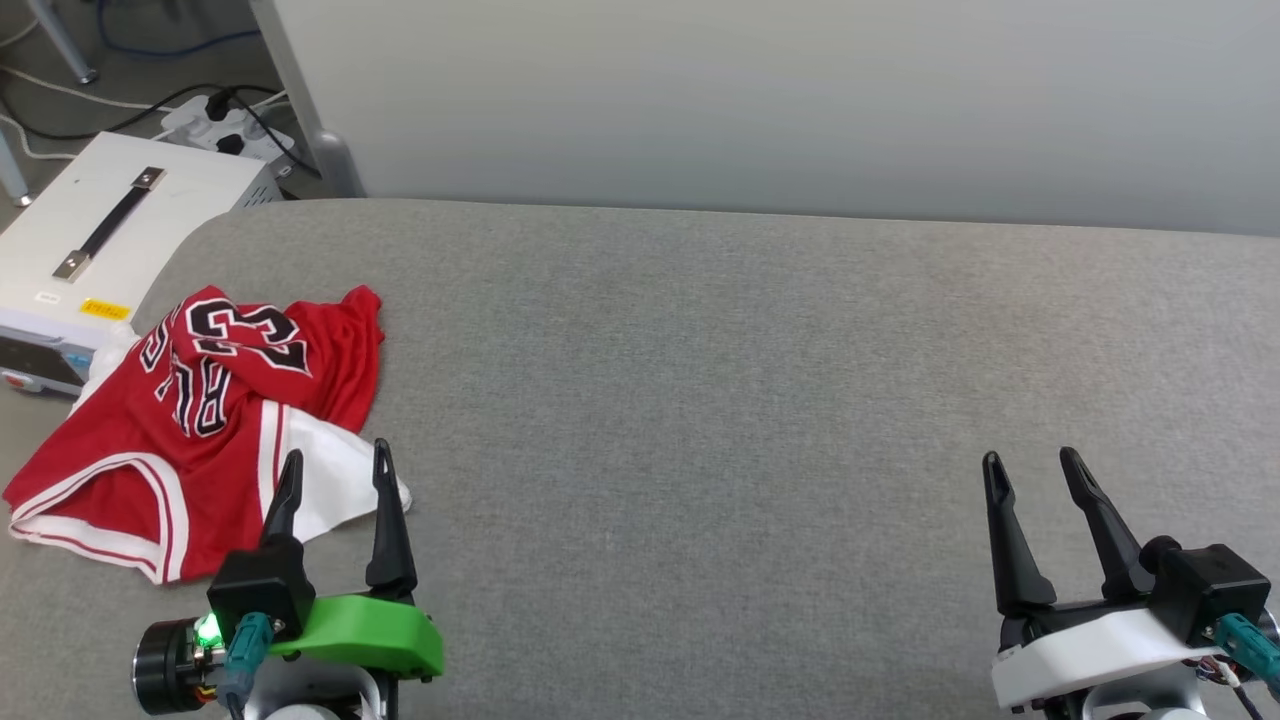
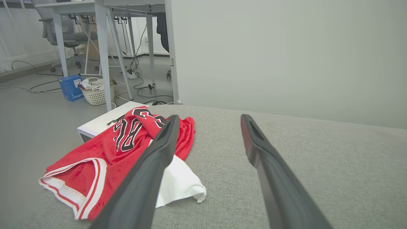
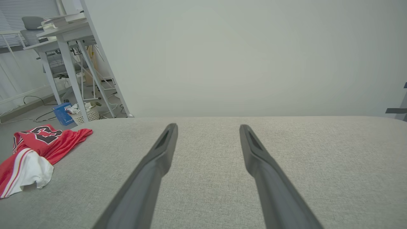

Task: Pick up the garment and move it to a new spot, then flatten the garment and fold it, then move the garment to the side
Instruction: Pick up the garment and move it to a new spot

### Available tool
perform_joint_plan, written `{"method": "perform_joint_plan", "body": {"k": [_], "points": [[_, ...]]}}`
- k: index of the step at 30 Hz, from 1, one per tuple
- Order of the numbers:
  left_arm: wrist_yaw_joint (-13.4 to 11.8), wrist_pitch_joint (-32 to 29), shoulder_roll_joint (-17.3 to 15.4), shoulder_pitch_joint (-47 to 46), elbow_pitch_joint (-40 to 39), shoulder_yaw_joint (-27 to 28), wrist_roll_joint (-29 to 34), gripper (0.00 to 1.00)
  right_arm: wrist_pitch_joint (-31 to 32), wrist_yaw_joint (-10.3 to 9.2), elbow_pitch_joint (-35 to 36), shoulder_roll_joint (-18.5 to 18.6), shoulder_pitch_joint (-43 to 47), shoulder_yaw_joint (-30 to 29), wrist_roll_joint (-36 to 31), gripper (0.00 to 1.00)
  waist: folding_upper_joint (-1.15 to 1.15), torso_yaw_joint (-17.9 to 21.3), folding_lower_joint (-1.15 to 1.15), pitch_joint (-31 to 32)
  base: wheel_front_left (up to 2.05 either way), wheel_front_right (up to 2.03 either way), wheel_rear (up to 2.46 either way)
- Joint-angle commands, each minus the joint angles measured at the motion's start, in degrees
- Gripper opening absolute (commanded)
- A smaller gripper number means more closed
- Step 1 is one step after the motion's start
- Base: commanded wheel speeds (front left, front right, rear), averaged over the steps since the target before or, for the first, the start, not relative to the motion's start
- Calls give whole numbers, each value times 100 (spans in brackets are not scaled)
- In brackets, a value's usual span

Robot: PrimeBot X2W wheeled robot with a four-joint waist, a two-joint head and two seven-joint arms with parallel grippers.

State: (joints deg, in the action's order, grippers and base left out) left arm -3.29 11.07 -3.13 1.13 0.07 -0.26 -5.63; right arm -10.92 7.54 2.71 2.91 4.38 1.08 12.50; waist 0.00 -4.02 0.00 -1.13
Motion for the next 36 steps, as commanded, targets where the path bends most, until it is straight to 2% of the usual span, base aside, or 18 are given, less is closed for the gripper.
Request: {"method": "perform_joint_plan", "body": {"k": [1,19,28,32,36], "points": [[-29,51,19,7,10,42,-41,100,-71,-4,44,-2,43,42,-29,100,0,-200,0,-72,0,0,0],[-88,266,23,-38,67,329,-441,100,-283,-5,146,9,-23,288,-260,100,0,-1491,0,-322,0,0,0],[-8,374,25,-52,187,469,-574,100,-389,-5,152,12,16,338,-224,100,0,-1911,0,-336,0,0,0],[138,393,25,-141,235,588,-575,100,-408,-5,149,26,12,363,-209,100,0,-1944,0,-358,0,0,0],[481,393,-2,-463,316,780,-469,100,-408,-5,162,82,-59,397,-211,100,0,-1855,0,-461,0,0,0]]}}
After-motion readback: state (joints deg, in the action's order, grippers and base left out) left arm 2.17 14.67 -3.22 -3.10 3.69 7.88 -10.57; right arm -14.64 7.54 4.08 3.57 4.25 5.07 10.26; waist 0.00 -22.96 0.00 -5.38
